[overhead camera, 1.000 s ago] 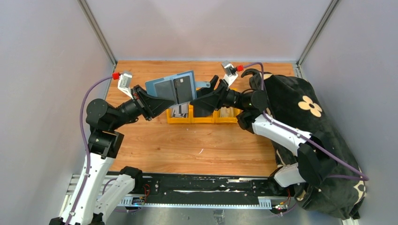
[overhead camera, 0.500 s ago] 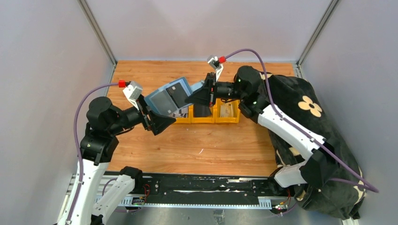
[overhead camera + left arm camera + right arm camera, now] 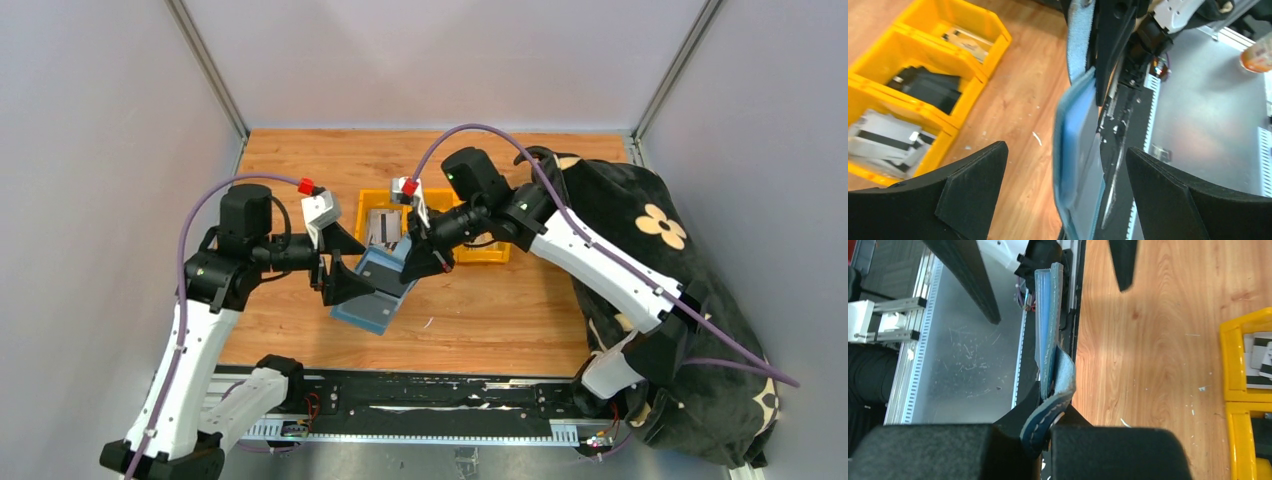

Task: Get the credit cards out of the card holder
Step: Remove the credit card from the card holder, then place the credit card in the storage box.

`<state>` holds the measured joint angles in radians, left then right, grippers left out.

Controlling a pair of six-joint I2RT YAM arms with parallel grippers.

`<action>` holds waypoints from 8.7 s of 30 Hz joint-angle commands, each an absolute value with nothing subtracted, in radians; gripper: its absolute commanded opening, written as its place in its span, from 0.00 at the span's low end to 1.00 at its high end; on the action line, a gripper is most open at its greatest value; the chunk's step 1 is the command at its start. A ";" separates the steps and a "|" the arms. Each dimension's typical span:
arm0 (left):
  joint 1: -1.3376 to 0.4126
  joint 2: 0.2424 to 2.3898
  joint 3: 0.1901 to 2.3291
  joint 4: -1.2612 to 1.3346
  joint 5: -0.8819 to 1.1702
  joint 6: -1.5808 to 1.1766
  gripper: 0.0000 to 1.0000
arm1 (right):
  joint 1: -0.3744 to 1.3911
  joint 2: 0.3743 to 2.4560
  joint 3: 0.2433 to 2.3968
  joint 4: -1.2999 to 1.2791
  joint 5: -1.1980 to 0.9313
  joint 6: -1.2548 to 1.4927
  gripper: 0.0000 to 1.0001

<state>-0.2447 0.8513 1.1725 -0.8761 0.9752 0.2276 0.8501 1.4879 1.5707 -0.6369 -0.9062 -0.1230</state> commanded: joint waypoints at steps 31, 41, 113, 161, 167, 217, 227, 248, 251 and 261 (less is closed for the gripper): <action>-0.273 0.684 0.967 -0.105 0.847 -0.490 0.00 | 0.851 1.257 1.057 0.611 -0.758 0.597 0.51; -0.273 0.670 0.937 0.009 0.842 -0.637 0.00 | 0.839 1.318 0.955 1.049 -0.751 0.899 0.18; -0.295 0.726 1.021 -0.415 0.977 -0.291 0.02 | 0.769 1.259 1.269 -0.079 -1.095 0.253 0.01; -0.295 0.701 0.934 -0.315 0.898 -0.434 0.00 | 0.861 1.230 1.065 0.392 -0.803 0.626 0.64; -0.294 0.694 0.931 -0.264 1.030 -0.487 0.00 | 0.859 1.261 1.056 0.406 -0.803 0.629 0.64; -0.295 0.716 0.949 -0.186 1.175 -0.593 0.01 | 0.819 1.245 0.965 0.850 -0.967 0.945 0.00; -0.295 0.731 0.964 -0.196 1.166 -0.604 0.10 | 0.809 1.174 0.928 0.786 -0.980 0.894 0.00; -0.295 0.756 1.122 -0.640 0.975 -0.125 0.00 | 0.587 1.066 0.991 0.350 -1.009 0.689 0.00; -0.295 0.752 1.139 -0.691 0.976 -0.062 0.00 | 0.539 1.082 1.008 0.312 -1.013 0.673 0.00; -0.294 0.717 1.132 -0.767 1.071 0.060 0.00 | 0.489 1.261 1.108 0.069 -0.840 0.510 0.00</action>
